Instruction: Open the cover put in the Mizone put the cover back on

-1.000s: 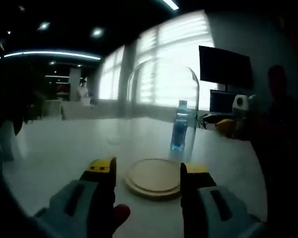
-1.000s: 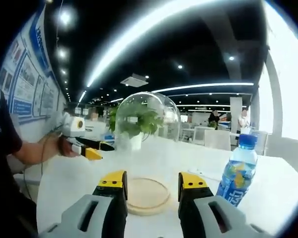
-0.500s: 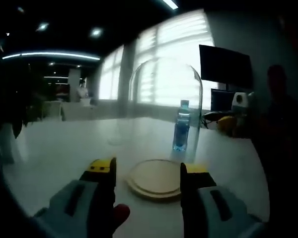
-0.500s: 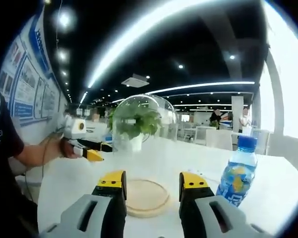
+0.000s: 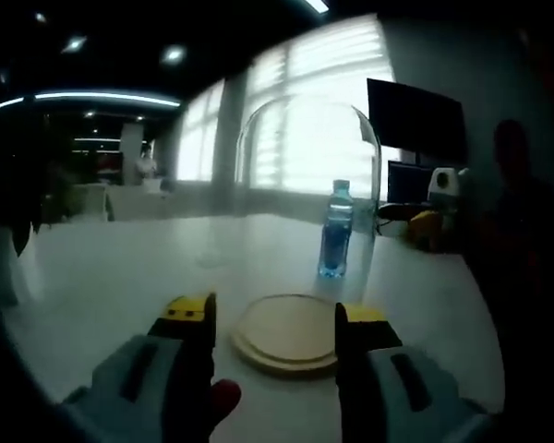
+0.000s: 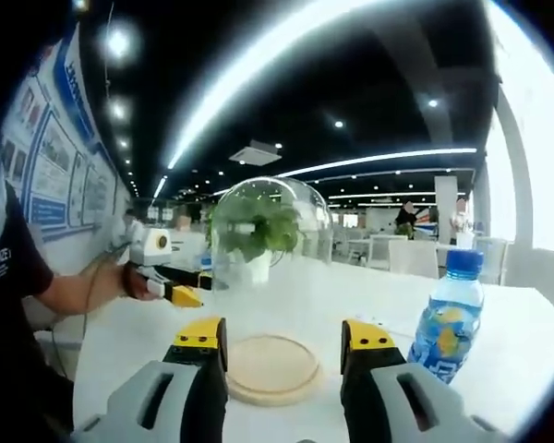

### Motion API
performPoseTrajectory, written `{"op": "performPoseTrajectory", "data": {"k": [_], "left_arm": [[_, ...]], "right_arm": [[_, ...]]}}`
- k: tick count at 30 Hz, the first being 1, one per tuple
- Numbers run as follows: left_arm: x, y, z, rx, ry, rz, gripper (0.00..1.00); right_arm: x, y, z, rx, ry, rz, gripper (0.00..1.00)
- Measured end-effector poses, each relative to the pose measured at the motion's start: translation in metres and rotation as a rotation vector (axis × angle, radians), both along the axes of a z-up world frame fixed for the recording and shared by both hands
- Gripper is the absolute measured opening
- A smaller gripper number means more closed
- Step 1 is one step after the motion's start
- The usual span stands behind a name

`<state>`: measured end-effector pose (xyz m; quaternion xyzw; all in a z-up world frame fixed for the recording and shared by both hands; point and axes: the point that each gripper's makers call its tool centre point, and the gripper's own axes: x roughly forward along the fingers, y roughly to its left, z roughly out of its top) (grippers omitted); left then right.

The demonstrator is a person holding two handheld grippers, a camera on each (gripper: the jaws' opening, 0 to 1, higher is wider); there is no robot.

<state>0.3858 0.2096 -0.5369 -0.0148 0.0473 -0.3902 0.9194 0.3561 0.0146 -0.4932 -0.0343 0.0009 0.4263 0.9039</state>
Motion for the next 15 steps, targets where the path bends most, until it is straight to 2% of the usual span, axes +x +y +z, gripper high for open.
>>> {"op": "performPoseTrajectory", "data": {"k": [15], "left_arm": [[0.013,0.000,0.005,-0.011,-0.012,-0.003,0.45]], "right_arm": [[0.013,-0.004,-0.012,0.007,0.034,-0.005,0.43]]}}
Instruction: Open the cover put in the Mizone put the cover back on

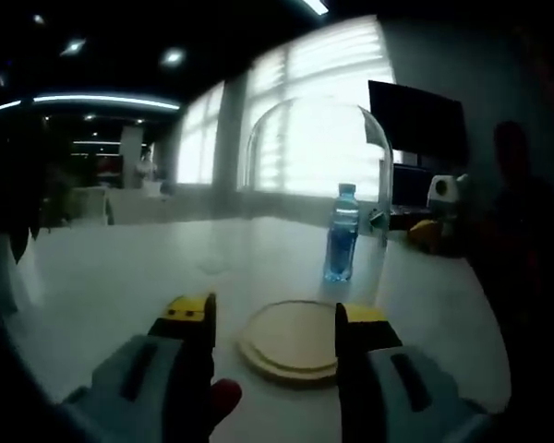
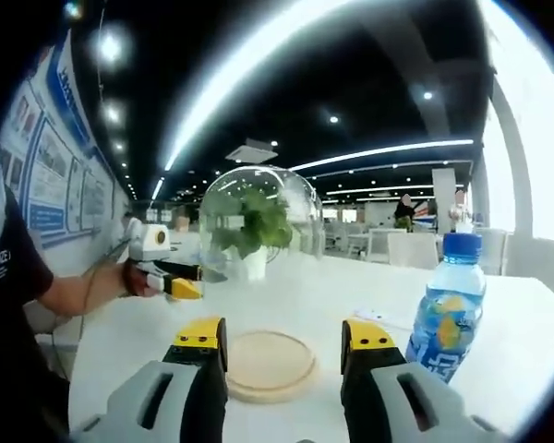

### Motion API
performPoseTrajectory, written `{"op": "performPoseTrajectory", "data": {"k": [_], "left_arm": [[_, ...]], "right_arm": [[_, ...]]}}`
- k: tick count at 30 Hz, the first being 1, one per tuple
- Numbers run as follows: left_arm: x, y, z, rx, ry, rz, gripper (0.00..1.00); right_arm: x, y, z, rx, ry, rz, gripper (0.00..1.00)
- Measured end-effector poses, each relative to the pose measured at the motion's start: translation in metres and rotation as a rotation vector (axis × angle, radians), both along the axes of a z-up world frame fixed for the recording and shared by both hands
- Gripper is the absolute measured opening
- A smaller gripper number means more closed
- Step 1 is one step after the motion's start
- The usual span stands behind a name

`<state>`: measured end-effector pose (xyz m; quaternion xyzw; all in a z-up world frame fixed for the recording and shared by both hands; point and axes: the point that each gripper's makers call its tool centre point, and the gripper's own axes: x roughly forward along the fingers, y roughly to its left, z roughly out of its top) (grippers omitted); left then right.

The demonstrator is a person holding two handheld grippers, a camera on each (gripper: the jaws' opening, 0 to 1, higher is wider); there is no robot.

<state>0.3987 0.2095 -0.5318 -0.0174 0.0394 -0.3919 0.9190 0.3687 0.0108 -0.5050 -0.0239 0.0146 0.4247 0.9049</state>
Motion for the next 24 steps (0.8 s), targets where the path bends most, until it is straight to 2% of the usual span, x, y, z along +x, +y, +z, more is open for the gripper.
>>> {"op": "performPoseTrajectory", "data": {"k": [16,24], "left_arm": [[-0.0024,-0.0037,0.0032,-0.002,-0.012,-0.011,0.44],[-0.0024,-0.0001,0.0042,-0.006,-0.004,-0.021,0.44]], "right_arm": [[0.0019,-0.0059,-0.0020,-0.004,-0.001,-0.009,0.42],[-0.0003,-0.0026,0.0043,-0.012,-0.022,0.034,0.42]]}}
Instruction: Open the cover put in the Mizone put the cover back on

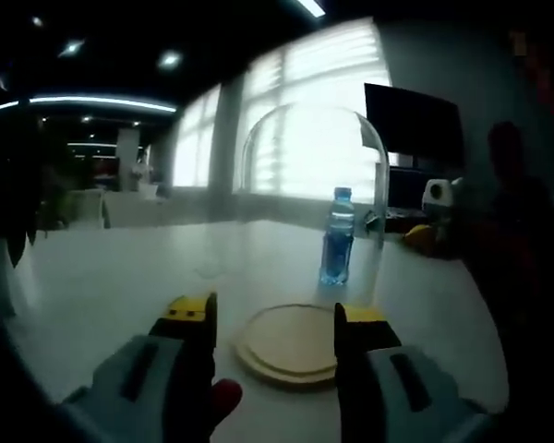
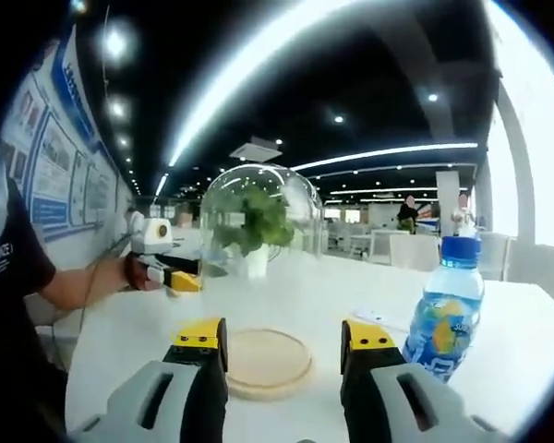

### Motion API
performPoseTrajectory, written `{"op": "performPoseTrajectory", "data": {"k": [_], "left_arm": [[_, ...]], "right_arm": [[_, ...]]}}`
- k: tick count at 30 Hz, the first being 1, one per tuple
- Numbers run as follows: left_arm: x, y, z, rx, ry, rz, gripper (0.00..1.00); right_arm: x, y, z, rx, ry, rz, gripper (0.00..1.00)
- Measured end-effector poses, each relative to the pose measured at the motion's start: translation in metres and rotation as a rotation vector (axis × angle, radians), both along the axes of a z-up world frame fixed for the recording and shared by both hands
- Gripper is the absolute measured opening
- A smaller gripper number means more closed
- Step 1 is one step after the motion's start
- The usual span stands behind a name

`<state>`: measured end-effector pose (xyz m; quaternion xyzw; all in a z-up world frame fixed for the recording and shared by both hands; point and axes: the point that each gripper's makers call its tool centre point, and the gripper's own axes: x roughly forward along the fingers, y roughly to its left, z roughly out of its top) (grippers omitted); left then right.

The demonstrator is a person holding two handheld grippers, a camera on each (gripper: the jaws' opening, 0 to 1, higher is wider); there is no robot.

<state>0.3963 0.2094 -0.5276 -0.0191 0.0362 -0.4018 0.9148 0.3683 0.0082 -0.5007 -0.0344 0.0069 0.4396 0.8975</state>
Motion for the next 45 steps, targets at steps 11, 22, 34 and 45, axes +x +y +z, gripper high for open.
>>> {"op": "performPoseTrajectory", "data": {"k": [11,22,34,45], "left_arm": [[-0.010,-0.006,0.003,0.005,-0.008,-0.077,0.48],[-0.003,-0.020,0.005,-0.006,0.015,-0.128,0.53],[0.001,-0.026,0.004,-0.006,0.019,-0.153,0.53],[0.001,-0.033,0.011,-0.026,0.027,-0.201,0.52]], "right_arm": [[0.003,0.010,0.004,0.057,0.031,0.065,0.44],[0.010,0.018,-0.001,0.041,0.050,0.093,0.46],[0.014,0.027,0.003,0.049,0.032,0.119,0.46],[0.021,0.024,0.004,0.094,0.075,0.151,0.46]]}}
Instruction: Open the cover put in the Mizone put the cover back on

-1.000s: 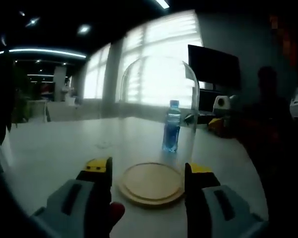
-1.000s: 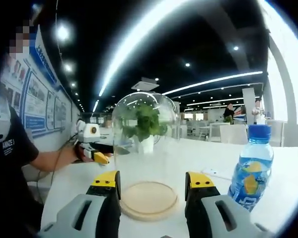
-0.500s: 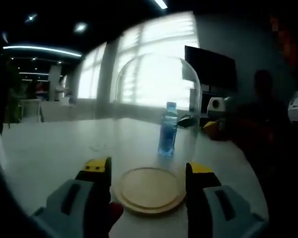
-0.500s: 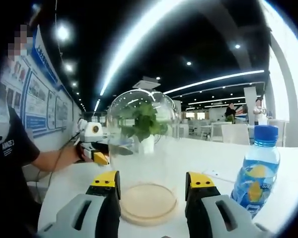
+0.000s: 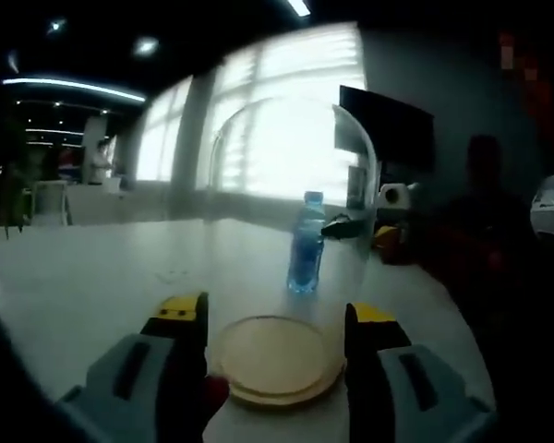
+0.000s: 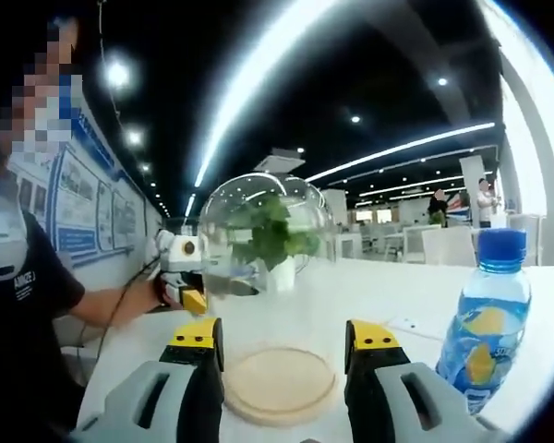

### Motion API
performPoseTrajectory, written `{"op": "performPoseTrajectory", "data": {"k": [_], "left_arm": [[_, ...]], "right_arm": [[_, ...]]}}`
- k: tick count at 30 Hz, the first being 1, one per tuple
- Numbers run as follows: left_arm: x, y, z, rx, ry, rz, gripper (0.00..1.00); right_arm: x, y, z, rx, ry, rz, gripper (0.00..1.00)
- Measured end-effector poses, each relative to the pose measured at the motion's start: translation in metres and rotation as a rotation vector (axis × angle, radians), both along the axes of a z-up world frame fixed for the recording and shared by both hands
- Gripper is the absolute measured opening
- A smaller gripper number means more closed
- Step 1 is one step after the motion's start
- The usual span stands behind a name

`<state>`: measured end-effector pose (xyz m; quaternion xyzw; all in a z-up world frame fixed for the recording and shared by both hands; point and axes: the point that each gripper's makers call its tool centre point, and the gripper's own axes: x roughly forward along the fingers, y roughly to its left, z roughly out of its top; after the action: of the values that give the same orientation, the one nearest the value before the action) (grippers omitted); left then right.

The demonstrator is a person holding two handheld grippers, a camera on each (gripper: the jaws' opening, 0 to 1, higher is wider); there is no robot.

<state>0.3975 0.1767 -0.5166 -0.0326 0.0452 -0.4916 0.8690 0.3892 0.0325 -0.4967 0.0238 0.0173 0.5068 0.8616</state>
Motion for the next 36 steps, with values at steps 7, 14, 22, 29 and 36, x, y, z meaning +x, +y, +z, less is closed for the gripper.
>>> {"op": "performPoseTrajectory", "data": {"k": [7,14,22,29,36], "left_arm": [[0.002,-0.001,0.000,-0.005,0.002,-0.027,0.52],[0.004,-0.002,-0.002,-0.011,0.013,-0.040,0.52],[0.005,-0.004,-0.003,0.014,0.004,-0.040,0.52],[0.004,-0.004,-0.002,0.021,-0.001,-0.035,0.51],[0.004,-0.003,0.000,0.013,0.000,-0.034,0.50]], "right_arm": [[0.001,0.005,-0.004,0.004,0.027,0.020,0.50],[0.001,0.011,-0.010,-0.032,0.017,0.046,0.53],[0.000,0.012,-0.015,-0.041,0.018,0.046,0.52],[0.000,0.012,-0.015,-0.044,0.012,0.040,0.52],[0.000,0.010,-0.017,-0.062,0.004,0.031,0.52]]}}
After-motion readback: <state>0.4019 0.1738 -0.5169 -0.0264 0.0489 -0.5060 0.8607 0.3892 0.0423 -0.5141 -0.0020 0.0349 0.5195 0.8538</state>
